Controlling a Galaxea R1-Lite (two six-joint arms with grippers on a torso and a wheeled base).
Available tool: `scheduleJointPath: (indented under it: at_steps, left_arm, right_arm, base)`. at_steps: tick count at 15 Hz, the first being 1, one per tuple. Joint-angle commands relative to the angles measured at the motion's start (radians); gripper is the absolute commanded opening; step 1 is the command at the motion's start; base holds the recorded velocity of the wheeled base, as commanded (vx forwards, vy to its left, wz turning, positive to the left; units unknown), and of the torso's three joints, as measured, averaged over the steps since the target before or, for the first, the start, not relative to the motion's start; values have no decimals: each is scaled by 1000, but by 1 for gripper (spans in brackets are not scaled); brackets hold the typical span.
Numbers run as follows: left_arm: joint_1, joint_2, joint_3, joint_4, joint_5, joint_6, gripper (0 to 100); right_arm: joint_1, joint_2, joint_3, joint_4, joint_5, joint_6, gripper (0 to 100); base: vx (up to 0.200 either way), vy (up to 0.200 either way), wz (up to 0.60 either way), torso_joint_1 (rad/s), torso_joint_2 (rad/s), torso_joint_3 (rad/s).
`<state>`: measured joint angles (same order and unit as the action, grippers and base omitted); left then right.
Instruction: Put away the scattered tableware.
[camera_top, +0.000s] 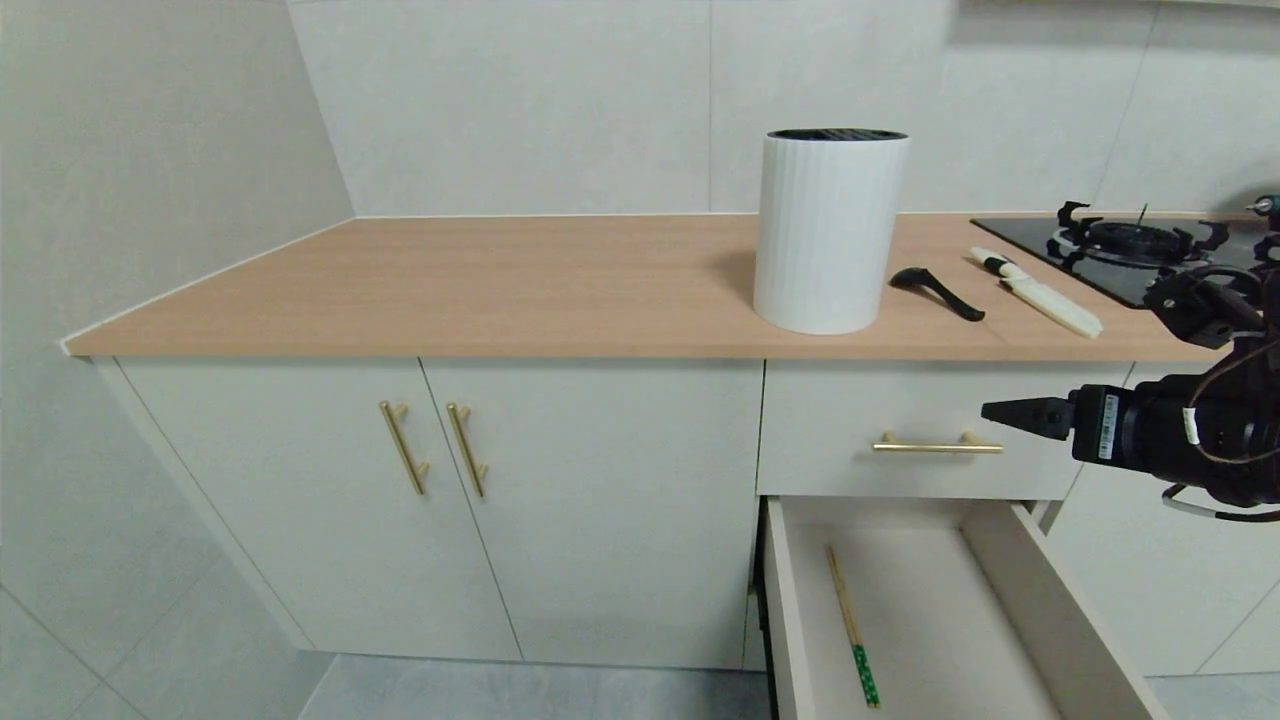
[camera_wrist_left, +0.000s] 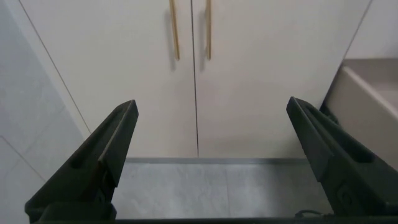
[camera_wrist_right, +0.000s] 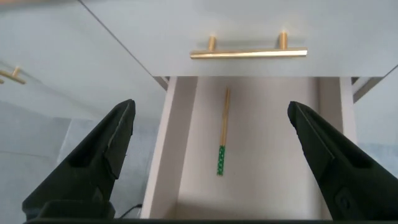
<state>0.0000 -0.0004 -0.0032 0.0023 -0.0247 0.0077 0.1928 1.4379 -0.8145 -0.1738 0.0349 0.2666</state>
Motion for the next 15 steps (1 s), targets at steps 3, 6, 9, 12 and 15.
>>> scheduleJointPath:
  at_steps: [3,6,9,12,15]
  left_arm:
    - [0,0,0,1,0,0,100]
    - [0,0,0,1,0,0,100]
    - [0,0,0,1,0,0,100]
    - [0,0,0,1,2,0,100]
    - [0,0,0,2,0,0,100]
  right_arm:
    - [1,1,0,-1,0,-1,100]
    - [1,4,1,-1,0,-4,100]
    - [1,3,6,-7,0,-6,100]
    - [1,10,6,-19,2,-6,100]
    - [-1,49,-2,-113,2,-41,100]
  base:
    - [0,0,0,170,-468,-297]
    - [0,0,0,185,-473,-290]
    - [0,0,0,199,-484,-289]
    - [0,0,0,219,-510,-289]
    - [0,0,0,167,-360,-206]
